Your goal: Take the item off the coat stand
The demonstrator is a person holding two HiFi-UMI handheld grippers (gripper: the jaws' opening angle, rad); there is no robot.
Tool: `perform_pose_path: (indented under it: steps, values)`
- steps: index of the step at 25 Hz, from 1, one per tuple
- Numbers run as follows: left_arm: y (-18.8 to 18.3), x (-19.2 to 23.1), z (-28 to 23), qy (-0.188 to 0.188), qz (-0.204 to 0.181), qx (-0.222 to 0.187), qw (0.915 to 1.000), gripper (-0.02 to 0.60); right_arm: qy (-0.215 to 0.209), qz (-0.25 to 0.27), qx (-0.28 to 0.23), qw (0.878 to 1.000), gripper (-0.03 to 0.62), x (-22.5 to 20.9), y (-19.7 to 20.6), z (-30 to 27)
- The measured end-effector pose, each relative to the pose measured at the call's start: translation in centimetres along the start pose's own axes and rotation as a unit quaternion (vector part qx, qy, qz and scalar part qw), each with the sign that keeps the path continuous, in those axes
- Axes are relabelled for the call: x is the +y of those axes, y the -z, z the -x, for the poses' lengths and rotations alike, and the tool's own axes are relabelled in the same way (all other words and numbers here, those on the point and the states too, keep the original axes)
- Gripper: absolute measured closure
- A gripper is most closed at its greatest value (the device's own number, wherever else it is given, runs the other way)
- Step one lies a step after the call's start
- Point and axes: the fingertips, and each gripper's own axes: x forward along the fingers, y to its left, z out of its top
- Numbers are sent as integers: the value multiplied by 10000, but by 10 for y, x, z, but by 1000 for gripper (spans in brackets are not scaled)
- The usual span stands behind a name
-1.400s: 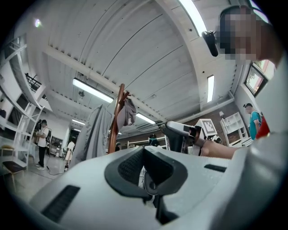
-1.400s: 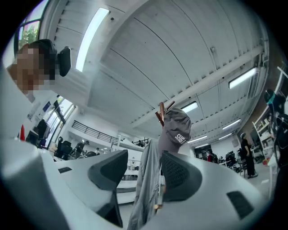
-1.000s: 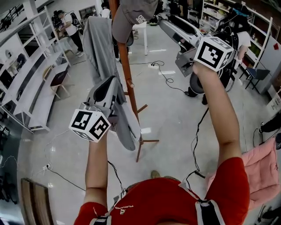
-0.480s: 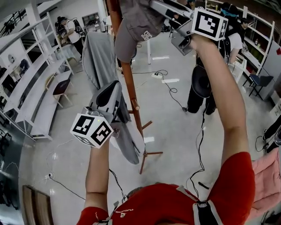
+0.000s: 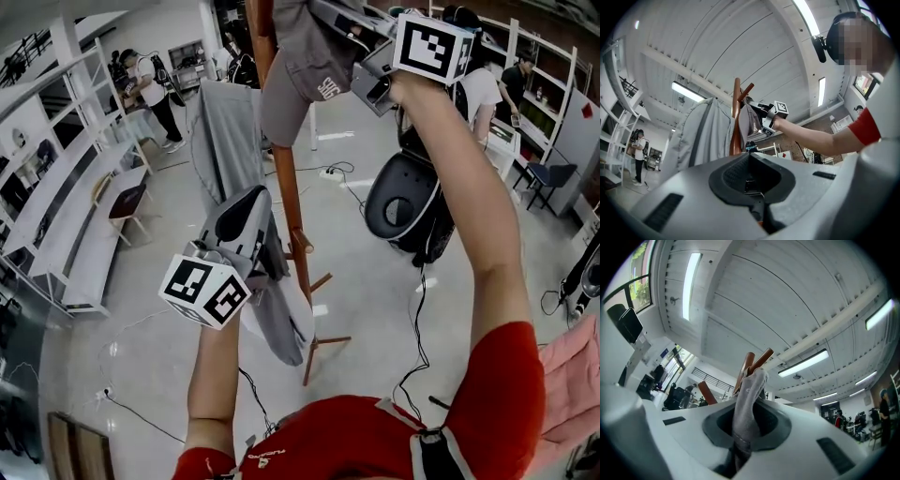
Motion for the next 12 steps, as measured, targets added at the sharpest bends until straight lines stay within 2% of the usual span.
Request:
perform_pose_path:
  steps: [5,12]
  values:
    - [-5,1,-2,53,9,-43,10000,572,816,1,-206,9965,560,-28,-21,14]
    - [-6,-7,-13,139,6,-72,9999,572,1381,323,-410,9890,560,-55,-64,46]
